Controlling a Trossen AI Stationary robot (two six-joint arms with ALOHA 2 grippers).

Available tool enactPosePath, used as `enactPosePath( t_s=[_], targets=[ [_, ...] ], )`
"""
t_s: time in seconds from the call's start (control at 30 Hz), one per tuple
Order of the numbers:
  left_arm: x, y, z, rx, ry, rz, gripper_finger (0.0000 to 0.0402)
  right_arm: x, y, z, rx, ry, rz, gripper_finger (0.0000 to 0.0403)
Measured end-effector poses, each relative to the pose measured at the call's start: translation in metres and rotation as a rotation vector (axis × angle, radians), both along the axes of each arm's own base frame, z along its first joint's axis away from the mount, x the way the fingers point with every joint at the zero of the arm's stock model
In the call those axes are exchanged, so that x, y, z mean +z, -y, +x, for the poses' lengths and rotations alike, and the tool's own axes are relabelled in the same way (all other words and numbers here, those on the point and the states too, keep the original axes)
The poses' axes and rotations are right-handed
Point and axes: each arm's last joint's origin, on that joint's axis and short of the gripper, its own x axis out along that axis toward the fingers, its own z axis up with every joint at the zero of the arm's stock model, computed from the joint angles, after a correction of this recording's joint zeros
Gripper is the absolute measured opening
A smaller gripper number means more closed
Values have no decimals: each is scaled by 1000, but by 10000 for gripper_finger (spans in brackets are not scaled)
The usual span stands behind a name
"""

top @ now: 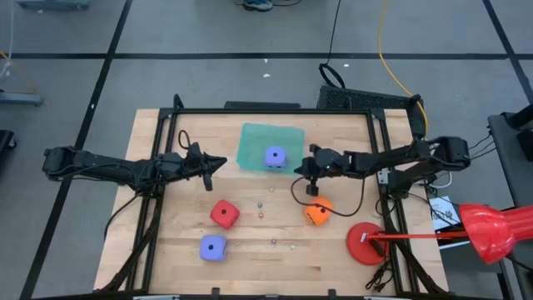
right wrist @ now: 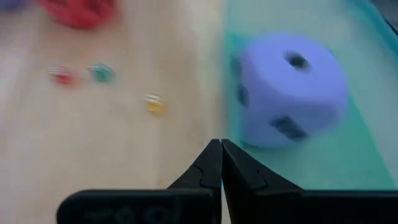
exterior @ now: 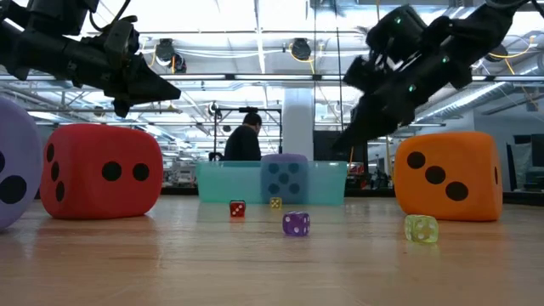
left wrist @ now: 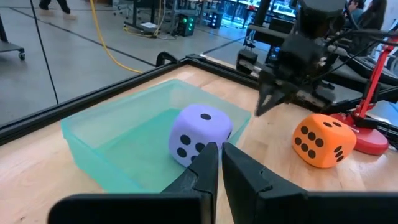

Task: Pick & Place Dice
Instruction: Adjust the blue bin, then put the large red dice into the blue bin

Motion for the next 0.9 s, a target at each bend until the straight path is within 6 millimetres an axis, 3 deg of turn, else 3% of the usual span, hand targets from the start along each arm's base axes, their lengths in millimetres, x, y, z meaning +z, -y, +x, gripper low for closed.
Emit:
enactPosePath(
  t_s=[0.23,0.47,0.6,0.9],
  targets=[
    [0,0,0,-5,-3,-3,31,46,-6,-15,175,224,22,0],
    [-6,0,-1,0,-56,-16,31,86,-4,-63,142,521,-59,0],
    [-5,0,-1,0,-51,-20,31,83,-1,-93,97,615,-72,0],
    [-4,0,-1,4,-35,-35,31,36,0,-129,29,656,-82,0]
  ],
)
